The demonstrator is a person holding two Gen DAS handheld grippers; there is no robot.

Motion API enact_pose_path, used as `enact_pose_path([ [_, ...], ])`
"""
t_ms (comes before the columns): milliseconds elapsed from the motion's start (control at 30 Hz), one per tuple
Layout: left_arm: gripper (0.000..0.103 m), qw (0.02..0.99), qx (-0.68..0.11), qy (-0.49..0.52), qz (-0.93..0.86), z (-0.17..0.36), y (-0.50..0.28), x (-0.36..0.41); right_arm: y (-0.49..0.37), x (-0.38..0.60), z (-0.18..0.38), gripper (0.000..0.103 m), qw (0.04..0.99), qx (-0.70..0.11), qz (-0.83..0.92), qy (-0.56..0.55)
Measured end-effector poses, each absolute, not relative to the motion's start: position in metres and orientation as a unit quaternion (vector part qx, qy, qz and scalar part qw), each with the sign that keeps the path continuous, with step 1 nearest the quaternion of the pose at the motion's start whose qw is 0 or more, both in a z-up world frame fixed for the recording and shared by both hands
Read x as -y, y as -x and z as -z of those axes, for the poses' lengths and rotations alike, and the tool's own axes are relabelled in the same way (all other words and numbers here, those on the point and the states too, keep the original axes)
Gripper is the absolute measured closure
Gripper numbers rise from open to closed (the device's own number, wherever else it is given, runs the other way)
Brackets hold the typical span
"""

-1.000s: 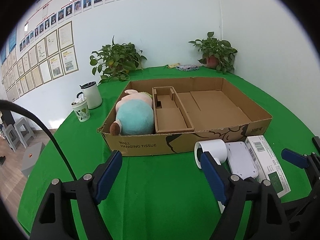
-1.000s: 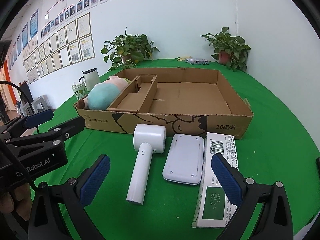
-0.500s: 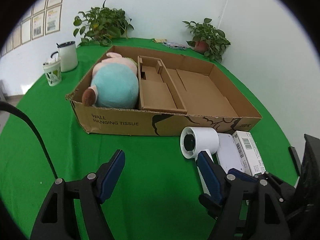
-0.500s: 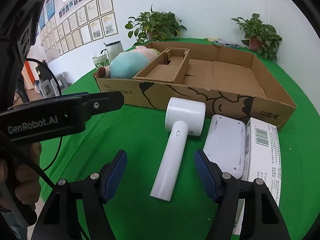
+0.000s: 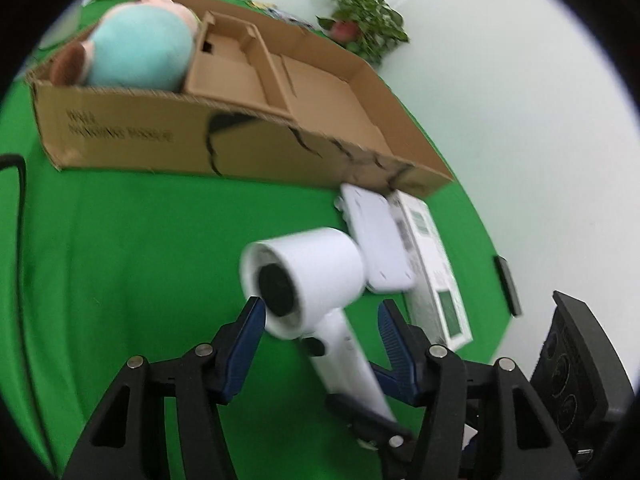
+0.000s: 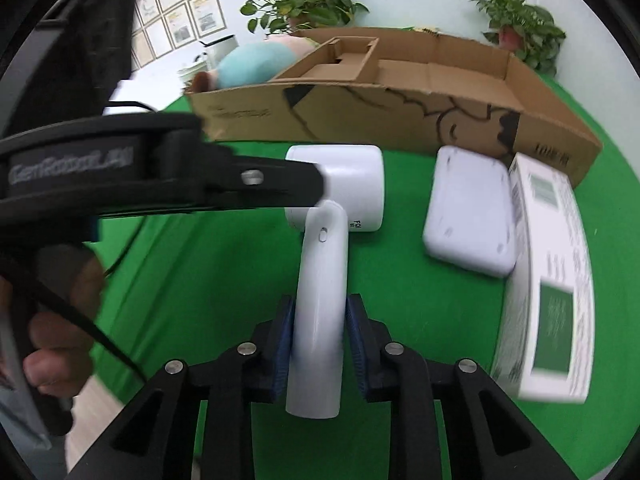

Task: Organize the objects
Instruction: 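Close both grippers on the white hair dryer's handle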

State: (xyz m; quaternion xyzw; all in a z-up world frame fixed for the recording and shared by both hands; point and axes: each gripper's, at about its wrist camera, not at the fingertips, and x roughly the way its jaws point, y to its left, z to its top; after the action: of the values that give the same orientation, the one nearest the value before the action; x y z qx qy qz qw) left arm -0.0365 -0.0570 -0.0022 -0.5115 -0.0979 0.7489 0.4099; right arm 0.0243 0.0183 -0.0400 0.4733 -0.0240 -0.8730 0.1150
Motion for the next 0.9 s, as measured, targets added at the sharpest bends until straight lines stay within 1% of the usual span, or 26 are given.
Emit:
enact_pose_path([
  [33, 0.045, 0.412, 0.095, 0.516, -0.745, 0.004, 0.032, 0.055, -0.028, -0.018, 0.04, 0.07, 0.115, 0.029, 0.873, -0.473],
  [67, 0.045, 0.413, 0.09, 0.523, -0.74, 0.006, 0.028, 0.053, -0.029, -0.019, 0.039, 0.056, 0.114, 0.032, 0.875, -0.47],
  [100, 0.045, 0.413, 0.09, 0.528, -0.737, 0.009, 0.026, 0.052, -0.029, -0.018, 0.039, 0.051, 0.112, 0.031, 0.878, -0.463],
  [167, 0.045, 0.407, 0.097, 0.539, -0.731, 0.014, 0.027, 0.054, -0.026, -0.018, 0.04, 0.048, 0.112, 0.025, 0.88, -0.461],
  [333, 0.045, 0.396, 0.113, 0.558, -0.72, 0.021, 0.027, 0.061, -0.018, -0.015, 0.048, 0.049, 0.12, 0.02, 0.873, -0.473],
  [400, 0.045, 0.399, 0.122, 0.564, -0.713, 0.022, 0.023, 0.064, -0.022, -0.012, 0.05, 0.054, 0.118, 0.009, 0.873, -0.474],
  [467, 0.045, 0.403, 0.128, 0.568, -0.706, 0.023, 0.017, 0.065, -0.026, -0.01, 0.049, 0.065, 0.118, 0.001, 0.872, -0.475],
  [533, 0.052, 0.41, 0.136, 0.576, -0.694, 0.026, 0.013, 0.063, -0.032, -0.01, 0.049, 0.071, 0.121, 0.009, 0.87, -0.478],
  [600, 0.055, 0.416, 0.143, 0.58, -0.685, 0.028, 0.007, 0.063, -0.039, -0.006, 0.049, 0.075, 0.114, 0.0, 0.872, -0.477],
  [700, 0.056, 0.416, 0.149, 0.579, -0.685, 0.028, 0.003, 0.063, -0.048, -0.002, 0.049, 0.077, 0.107, -0.009, 0.876, -0.471],
  [733, 0.058, 0.415, 0.152, 0.579, -0.685, 0.028, 0.003, 0.064, -0.049, -0.002, 0.048, 0.077, 0.104, -0.008, 0.877, -0.469],
  [767, 0.062, 0.41, 0.15, 0.581, -0.687, 0.028, 0.003, 0.066, -0.049, -0.002, 0.048, 0.077, 0.101, -0.007, 0.877, -0.469],
  [800, 0.07, 0.405, 0.146, 0.581, -0.69, 0.028, 0.003, 0.066, -0.043, 0.0, 0.049, 0.077, 0.099, -0.01, 0.878, -0.469],
  [900, 0.07, 0.403, 0.146, 0.581, -0.692, 0.026, 0.001, 0.069, -0.046, 0.002, 0.049, 0.077, 0.09, -0.014, 0.879, -0.467],
])
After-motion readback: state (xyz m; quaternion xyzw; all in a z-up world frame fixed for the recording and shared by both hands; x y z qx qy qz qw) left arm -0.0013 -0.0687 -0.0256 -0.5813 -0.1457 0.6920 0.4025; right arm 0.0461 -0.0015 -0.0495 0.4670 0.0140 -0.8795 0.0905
